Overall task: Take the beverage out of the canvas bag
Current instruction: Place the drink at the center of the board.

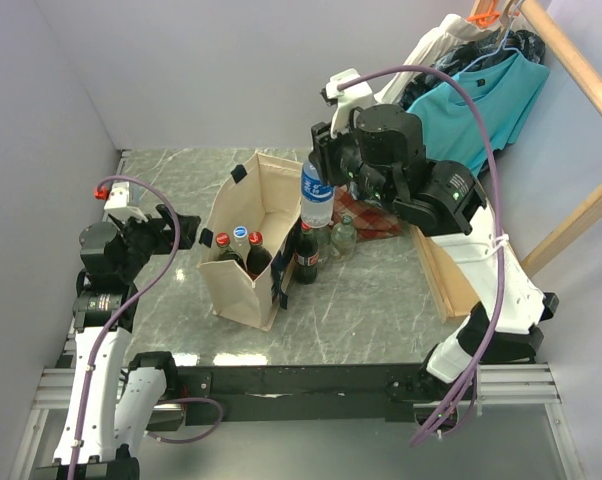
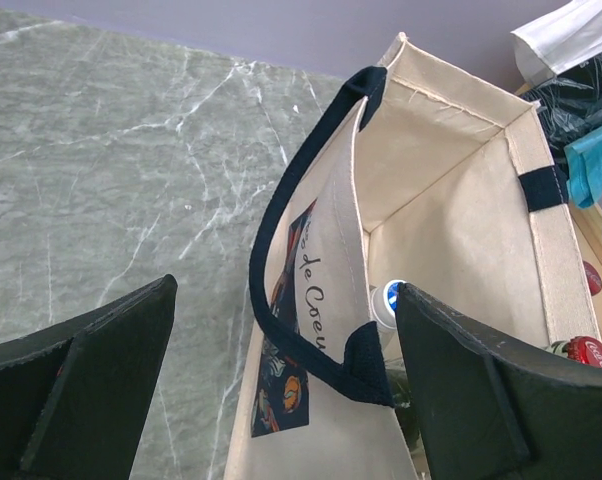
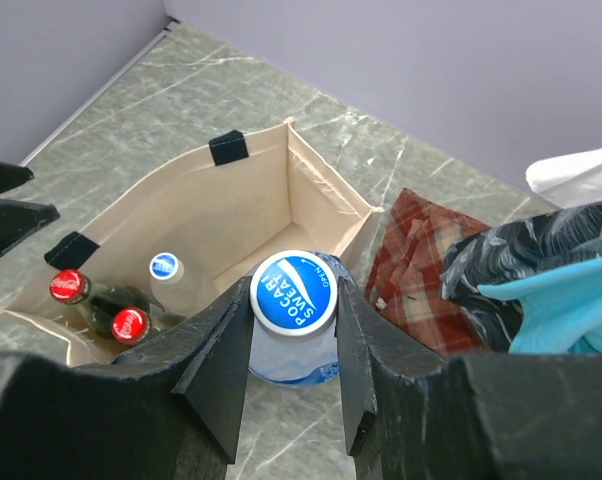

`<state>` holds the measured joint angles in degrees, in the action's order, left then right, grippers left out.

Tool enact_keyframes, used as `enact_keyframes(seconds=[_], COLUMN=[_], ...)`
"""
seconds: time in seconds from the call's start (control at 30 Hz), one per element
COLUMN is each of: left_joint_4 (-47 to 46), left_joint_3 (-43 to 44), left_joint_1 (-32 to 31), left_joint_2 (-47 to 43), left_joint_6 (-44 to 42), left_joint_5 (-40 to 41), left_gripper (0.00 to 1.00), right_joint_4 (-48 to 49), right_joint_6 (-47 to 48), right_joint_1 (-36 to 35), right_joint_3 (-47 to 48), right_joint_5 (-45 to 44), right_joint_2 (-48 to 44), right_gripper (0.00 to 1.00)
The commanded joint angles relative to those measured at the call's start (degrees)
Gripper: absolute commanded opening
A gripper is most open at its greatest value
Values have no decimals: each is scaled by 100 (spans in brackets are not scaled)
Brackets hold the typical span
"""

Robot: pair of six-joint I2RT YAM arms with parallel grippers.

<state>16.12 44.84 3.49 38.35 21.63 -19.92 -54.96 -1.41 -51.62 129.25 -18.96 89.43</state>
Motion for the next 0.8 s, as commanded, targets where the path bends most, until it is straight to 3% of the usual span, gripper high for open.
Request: enact_keyframes(seconds=[0.0,0.77], left_joint_4=[-162,-127], left_joint_3=[16,-2], left_joint_1=[38,38], left_joint_2=[-38,-12], left_joint_6=[-132,-115], left_joint_5=[94,111], left_gripper=[96,96], right_joint_4=[987,1602], right_joint_6=[71,-694], right_joint_1=[-50,-50], right_joint_3=[4,-2957], right_joint_5=[-468,-1408], right_joint_2=[-645,-2183], right_gripper=[0,0])
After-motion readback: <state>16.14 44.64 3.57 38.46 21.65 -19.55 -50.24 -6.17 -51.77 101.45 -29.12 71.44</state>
